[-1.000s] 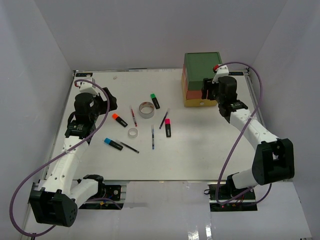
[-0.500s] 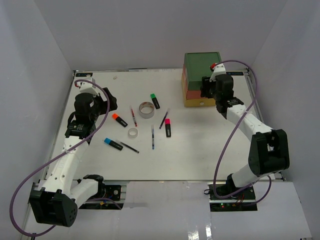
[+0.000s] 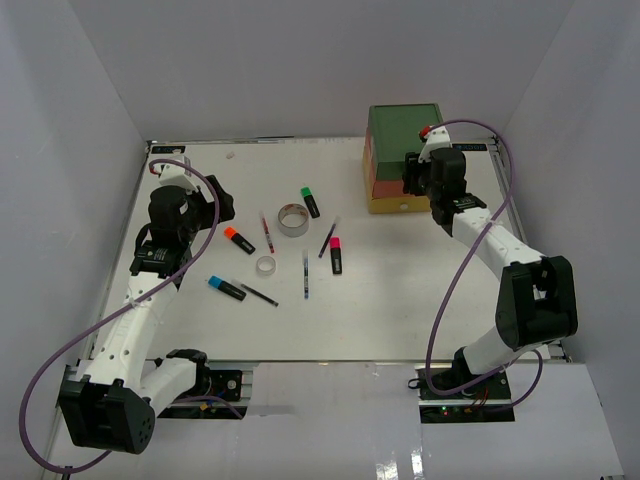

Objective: Sort the stationery into containers
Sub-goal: Open the drawer in the storage box.

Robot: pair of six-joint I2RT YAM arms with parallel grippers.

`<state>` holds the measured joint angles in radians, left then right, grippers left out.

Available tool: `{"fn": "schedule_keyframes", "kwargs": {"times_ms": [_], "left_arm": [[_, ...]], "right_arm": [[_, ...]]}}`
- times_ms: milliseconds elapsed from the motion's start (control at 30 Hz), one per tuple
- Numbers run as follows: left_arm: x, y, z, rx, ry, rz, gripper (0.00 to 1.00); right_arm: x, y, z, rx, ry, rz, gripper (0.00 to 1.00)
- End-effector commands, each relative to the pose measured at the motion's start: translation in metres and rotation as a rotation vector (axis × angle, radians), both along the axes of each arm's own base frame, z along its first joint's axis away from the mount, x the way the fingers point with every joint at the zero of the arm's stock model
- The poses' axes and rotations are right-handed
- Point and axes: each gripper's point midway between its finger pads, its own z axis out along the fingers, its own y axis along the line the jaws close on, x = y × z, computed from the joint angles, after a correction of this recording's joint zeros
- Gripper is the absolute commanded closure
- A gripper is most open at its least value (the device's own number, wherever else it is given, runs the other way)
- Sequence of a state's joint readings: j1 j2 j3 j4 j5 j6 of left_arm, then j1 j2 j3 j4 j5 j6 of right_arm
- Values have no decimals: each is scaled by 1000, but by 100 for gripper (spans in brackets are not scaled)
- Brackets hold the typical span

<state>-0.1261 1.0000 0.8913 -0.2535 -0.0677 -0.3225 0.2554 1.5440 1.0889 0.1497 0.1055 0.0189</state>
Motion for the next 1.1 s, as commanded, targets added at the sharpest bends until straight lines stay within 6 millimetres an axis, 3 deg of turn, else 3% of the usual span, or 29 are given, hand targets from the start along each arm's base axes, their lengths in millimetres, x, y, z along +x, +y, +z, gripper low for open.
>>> {"fn": "schedule_keyframes", "kwargs": {"times_ms": [0, 233, 533, 1067], "left_arm": [[-2, 1, 8, -6, -32, -3, 2], [-2, 0, 7, -10, -28, -8, 2], [-1, 0, 7, -15, -28, -11, 2], [0, 1, 4, -26, -18, -18, 2]], "right_arm": [[15, 1, 48, 24, -136, -2, 50], [13, 1, 51, 26, -143, 1, 58], [5, -2, 48, 23, -135, -7, 82], [-64, -16, 25, 64, -84, -19, 80]]}}
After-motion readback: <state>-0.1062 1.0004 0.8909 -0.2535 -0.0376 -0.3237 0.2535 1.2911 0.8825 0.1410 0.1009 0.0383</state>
